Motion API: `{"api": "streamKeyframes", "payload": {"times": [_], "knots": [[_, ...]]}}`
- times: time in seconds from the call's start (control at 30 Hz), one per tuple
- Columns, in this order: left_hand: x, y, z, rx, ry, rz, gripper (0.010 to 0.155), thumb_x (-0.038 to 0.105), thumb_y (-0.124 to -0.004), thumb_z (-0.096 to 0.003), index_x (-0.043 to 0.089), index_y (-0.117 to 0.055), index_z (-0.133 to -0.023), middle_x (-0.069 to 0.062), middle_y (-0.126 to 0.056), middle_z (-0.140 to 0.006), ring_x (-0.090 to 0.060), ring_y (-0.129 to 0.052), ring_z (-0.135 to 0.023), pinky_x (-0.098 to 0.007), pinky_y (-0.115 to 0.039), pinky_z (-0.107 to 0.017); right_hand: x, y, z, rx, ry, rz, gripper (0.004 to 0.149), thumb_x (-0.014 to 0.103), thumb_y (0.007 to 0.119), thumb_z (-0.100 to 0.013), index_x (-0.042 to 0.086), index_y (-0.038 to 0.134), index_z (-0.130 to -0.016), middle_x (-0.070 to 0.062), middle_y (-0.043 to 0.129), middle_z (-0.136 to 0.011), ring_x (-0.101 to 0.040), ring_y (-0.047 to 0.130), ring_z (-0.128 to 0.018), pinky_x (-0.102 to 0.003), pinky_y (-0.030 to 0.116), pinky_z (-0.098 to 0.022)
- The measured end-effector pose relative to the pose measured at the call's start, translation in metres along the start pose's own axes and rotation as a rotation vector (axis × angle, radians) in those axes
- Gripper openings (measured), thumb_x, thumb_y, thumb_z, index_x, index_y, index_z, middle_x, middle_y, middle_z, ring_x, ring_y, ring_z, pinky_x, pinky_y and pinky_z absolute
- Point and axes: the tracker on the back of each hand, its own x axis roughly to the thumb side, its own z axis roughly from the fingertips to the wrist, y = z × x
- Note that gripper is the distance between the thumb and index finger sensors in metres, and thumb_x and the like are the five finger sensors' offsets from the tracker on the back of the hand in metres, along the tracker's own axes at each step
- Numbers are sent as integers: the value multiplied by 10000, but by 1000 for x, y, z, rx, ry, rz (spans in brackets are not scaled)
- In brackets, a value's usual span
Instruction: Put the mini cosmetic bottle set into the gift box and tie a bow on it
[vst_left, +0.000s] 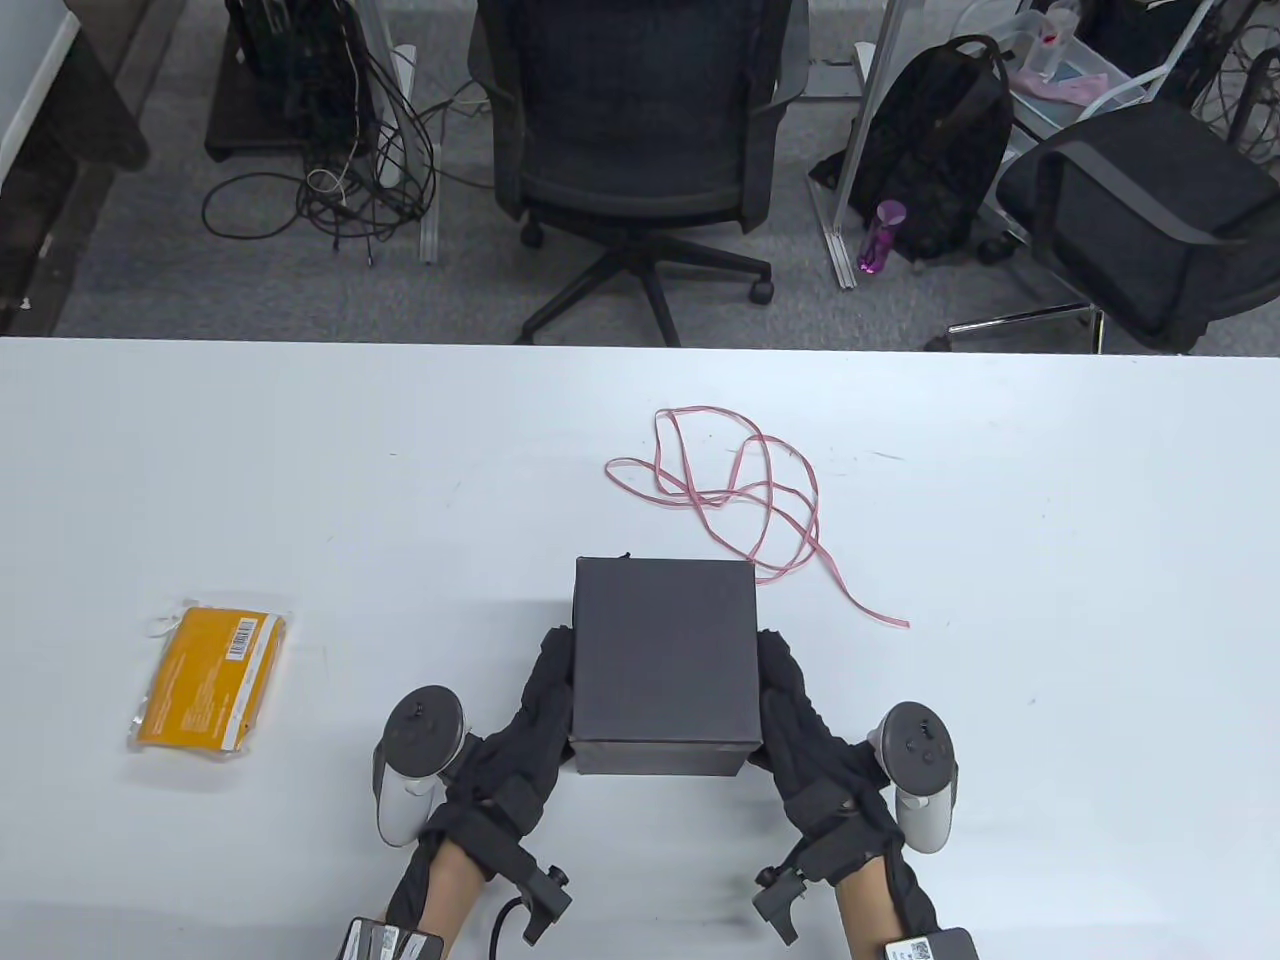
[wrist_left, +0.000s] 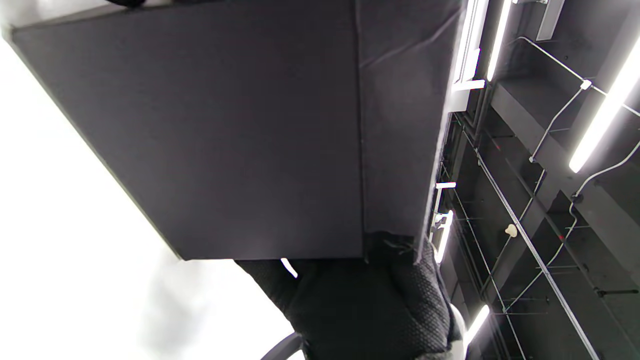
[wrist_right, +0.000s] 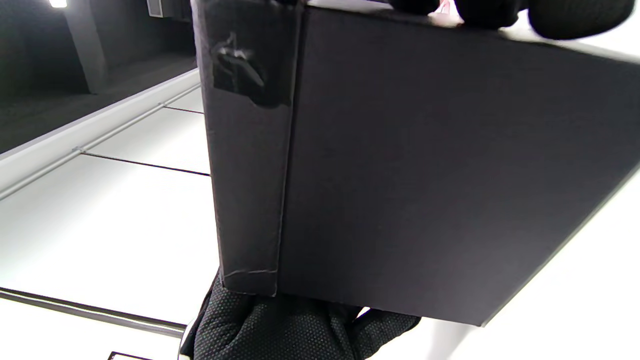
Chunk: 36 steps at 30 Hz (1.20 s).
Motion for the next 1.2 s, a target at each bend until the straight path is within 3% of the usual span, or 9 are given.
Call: {"api": "streamKeyframes", "payload": {"times": [0.1, 0.27, 0.5, 0.6, 0.67, 0.77, 0.83, 1.0, 1.2], "knots": [[6, 3, 2, 62, -33, -52, 596, 483, -373, -629, 366, -161, -1174, -387, -262, -1172, -712, -370, -1024, -788, -504, -689, 4, 1, 1, 9, -11, 11, 588, 331, 381, -632, 209, 144, -1156, -467, 173, -1106, -761, 257, -906, -885, 385, -551], [17, 1, 6, 65, -86, -38, 596, 486, -366, -628, 374, -146, -1170, -375, -241, -1180, -721, -325, -1022, -798, -475, -689, 12, 0, 1, 20, -45, 21, 588, 332, 374, -633, 211, 135, -1156, -441, 138, -1111, -748, 156, -896, -891, 315, -543], [45, -2, 13, 104, -219, -101, 598, 492, -352, -624, 377, -138, -1171, -360, -187, -1184, -715, -240, -1024, -816, -425, -686, 55, -4, 9, -18, -213, 99, 587, 337, 378, -636, 216, 150, -1164, -429, 125, -1122, -714, 118, -905, -886, 270, -543], [58, -3, 18, 116, -291, -93, 599, 497, -340, -619, 384, -118, -1164, -349, -190, -1190, -705, -238, -1034, -819, -419, -687, 81, -3, 12, -70, -303, 152, 586, 339, 390, -637, 209, 196, -1174, -441, 244, -1128, -694, 232, -922, -857, 336, -572], [65, -3, 20, 128, -330, -78, 601, 502, -333, -617, 385, -110, -1163, -349, -191, -1190, -703, -244, -1036, -817, -420, -691, 96, -1, 13, -98, -349, 192, 592, 347, 396, -640, 187, 214, -1180, -433, 395, -1109, -668, 401, -910, -778, 460, -603], [71, 0, 23, 147, -381, -43, 604, 507, -330, -613, 389, -105, -1161, -350, -197, -1189, -702, -261, -1038, -809, -428, -697, 113, 3, 11, -117, -369, 229, 702, 394, 396, -637, -5, 133, -1151, -390, 559, -1045, -522, 752, -794, -621, 717, -530], [73, 3, 25, 155, -401, -34, 606, 510, -327, -610, 396, -96, -1158, -343, -194, -1193, -697, -254, -1044, -812, -421, -699, 119, 6, 7, -77, -347, 190, 761, 426, 390, -629, -126, 193, -1116, -355, 665, -984, -410, 887, -647, -511, 810, -430], [73, 7, 25, 161, -411, -12, 611, 515, -325, -605, 400, -90, -1157, -339, -173, -1194, -690, -227, -1049, -820, -403, -699, 110, 14, -3, 39, -269, -87, 767, 457, 410, -619, -154, 438, -1081, -312, 825, -842, -240, 996, -417, -350, 896, -253], [72, 6, 24, 164, -401, -26, 614, 518, -327, -602, 397, -93, -1157, -335, -184, -1196, -687, -238, -1052, -820, -408, -697, 93, 14, -12, 128, -208, -355, 719, 413, 491, -620, -150, 462, -1066, -328, 808, -858, -217, 1029, -420, -321, 944, -246]]}}
